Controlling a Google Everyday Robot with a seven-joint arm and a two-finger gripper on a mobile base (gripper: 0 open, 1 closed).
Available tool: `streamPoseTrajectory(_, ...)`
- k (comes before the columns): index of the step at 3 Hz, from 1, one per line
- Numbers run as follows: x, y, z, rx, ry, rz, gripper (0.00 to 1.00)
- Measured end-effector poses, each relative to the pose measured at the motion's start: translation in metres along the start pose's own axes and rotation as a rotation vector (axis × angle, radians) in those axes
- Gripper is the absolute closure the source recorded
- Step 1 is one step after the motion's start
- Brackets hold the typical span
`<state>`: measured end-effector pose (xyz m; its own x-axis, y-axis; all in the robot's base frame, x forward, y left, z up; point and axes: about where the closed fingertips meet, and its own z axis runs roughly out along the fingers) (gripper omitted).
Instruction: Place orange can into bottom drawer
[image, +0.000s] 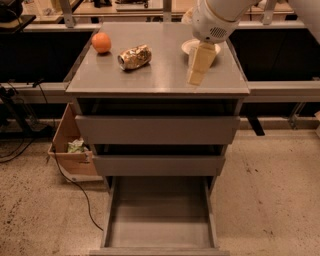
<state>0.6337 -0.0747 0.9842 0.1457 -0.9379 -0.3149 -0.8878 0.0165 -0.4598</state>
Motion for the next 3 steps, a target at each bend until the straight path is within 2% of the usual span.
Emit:
streamPoseTrajectory(1,0.0,0.0,0.0,0.0,0.0,0.0,0.0)
streamPoseTrajectory(2,-0.009,-0.007,0.019,0.035,0.014,-0.023,0.0)
streamPoseTrajectory(3,-0.018,-0.028,0.044,0.105,0.052,-0.058,0.0)
